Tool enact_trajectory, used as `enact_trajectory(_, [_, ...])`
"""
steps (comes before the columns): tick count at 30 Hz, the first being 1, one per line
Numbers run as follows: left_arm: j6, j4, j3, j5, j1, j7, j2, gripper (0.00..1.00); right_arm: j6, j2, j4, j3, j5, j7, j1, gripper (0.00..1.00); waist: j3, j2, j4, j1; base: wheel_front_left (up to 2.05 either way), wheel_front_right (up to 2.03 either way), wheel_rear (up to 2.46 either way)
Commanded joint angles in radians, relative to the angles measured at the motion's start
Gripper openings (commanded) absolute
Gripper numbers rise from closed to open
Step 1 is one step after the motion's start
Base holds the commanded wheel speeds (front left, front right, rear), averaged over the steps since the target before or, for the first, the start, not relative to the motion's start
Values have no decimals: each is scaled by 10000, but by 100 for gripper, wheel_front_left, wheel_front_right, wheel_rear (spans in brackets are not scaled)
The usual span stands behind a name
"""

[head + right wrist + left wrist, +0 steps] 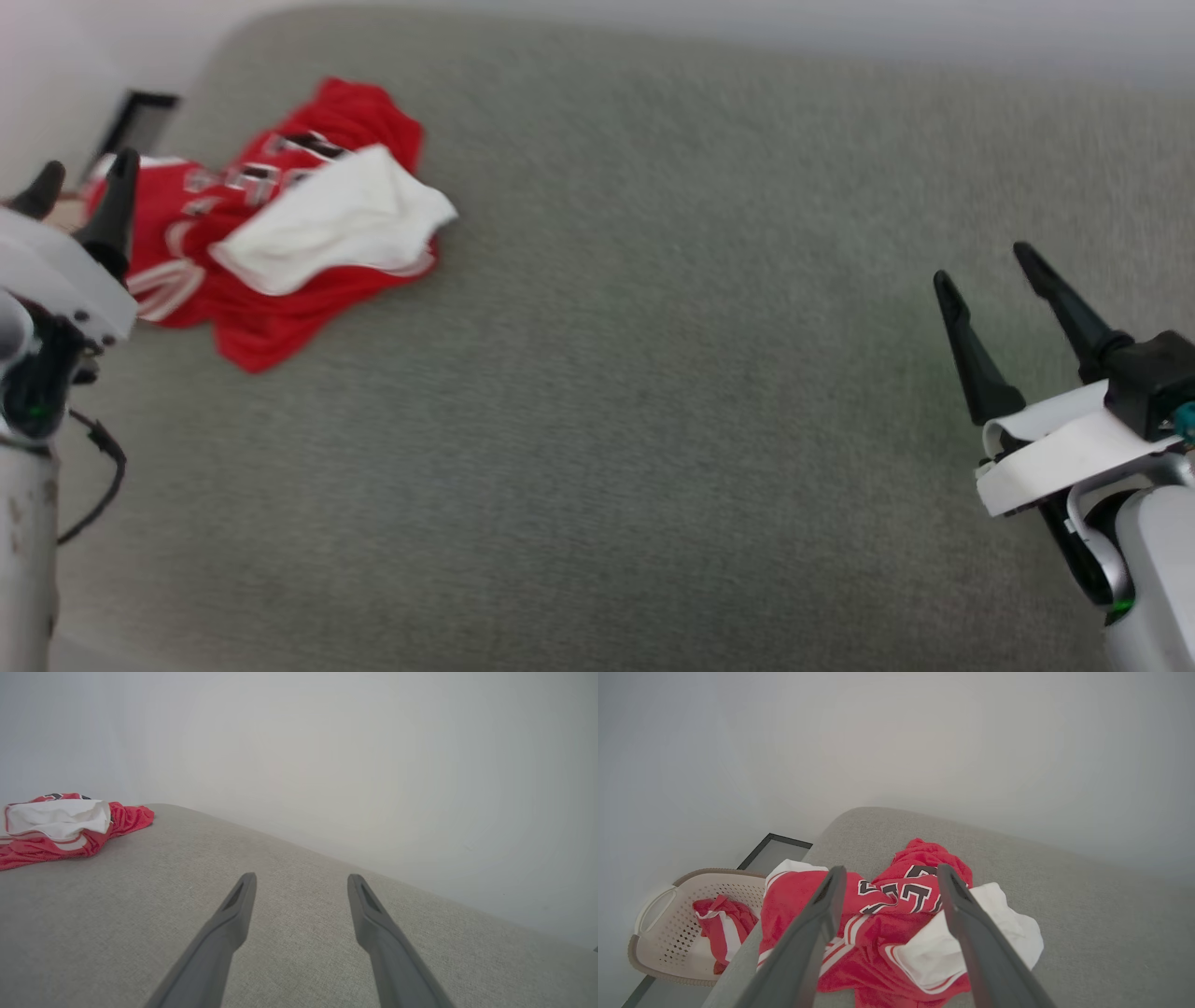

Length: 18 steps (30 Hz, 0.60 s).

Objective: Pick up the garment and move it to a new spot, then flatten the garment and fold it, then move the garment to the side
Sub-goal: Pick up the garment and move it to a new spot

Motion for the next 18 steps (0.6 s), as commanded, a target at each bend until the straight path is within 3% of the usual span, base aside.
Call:
enact_trajectory(1, [-33,437,-165,-177,-432,241,53,100,-14,-42,-160,-67,-74,51,-190,100,1436,-1,-1069,0,0,0,0])
enact_trajectory(12, [-35,3204,-1344,-469,-2226,2070,531,100,-14,-247,-1001,-204,-239,463,-488,100,2498,-1,-1345,0,0,0,0])
enact_trajectory(18, [-28,4500,-1775,-618,-2836,2222,479,100,-14,-284,-1457,-372,-290,681,-550,100,2917,-1,-1417,0,0,0,0])
